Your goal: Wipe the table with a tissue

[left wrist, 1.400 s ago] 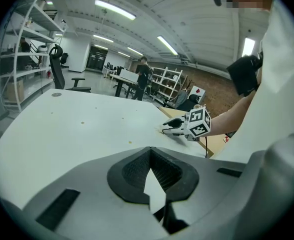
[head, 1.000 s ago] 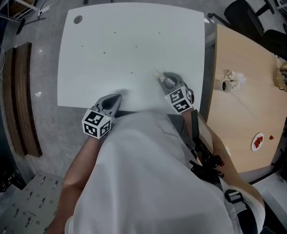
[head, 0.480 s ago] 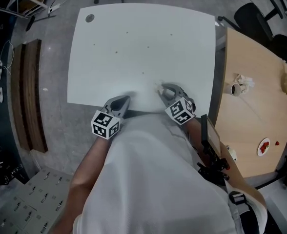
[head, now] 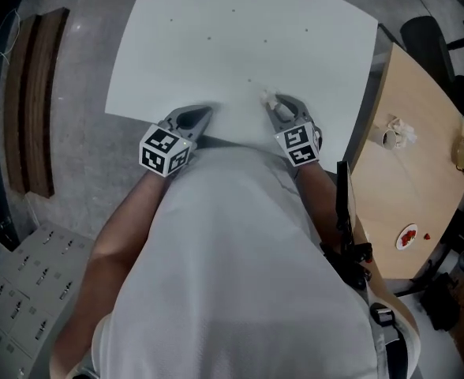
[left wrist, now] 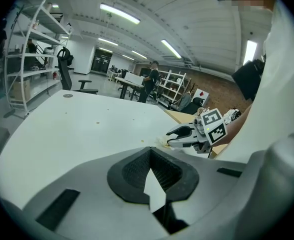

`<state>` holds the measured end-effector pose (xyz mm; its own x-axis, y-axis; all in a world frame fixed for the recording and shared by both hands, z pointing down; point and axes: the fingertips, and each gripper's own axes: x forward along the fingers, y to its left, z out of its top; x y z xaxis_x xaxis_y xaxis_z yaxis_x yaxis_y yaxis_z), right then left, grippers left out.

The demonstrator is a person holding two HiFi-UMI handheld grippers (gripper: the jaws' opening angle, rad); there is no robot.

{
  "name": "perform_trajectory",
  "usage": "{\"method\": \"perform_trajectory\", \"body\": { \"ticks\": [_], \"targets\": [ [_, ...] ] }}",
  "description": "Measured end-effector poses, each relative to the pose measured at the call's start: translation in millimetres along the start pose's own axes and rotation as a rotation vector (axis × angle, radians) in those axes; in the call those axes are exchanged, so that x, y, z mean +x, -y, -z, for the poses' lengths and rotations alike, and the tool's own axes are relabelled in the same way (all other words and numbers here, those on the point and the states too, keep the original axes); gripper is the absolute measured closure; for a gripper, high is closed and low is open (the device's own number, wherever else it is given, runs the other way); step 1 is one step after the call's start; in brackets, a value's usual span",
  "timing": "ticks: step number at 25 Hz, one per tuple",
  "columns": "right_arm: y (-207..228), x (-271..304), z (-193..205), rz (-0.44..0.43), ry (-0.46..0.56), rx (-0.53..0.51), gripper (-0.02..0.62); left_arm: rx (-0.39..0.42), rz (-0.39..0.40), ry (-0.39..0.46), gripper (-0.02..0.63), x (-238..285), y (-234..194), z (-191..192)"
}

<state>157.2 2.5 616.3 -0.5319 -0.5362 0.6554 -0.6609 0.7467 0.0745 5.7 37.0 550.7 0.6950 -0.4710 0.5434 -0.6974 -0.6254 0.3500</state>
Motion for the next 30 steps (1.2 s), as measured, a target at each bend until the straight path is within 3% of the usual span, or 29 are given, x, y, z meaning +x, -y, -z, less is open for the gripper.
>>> {"method": "perform_trajectory", "body": {
  "ticks": [9,15,21,23,27,30],
  "targets": [
    [34,6,-3,0.070,-0.049,0.117,0.476,-0.053,0.029,0.013,0.601,-5,-14,4],
    [21,34,-22,0.004,-0.078,0.060,0.477,-0.095,0.001,0.019,0.600,-22,-41,12],
    [12,59,-46,-0.010,-0.099,0.072,0.476,-0.110,-0.015,0.036,0.600,-37,-58,14],
    [7,65,-46,-0.003,-0.142,0.025,0.476,-0.114,-0.015,0.037,0.601,-41,-61,16],
    [-2,79,-45,0.039,-0.245,-0.164,0.476,-0.120,-0.018,0.038,0.601,-50,-71,19],
    [-2,78,-42,0.048,-0.246,-0.159,0.477,-0.115,-0.009,0.034,0.601,-52,-74,20]
  ]
}}
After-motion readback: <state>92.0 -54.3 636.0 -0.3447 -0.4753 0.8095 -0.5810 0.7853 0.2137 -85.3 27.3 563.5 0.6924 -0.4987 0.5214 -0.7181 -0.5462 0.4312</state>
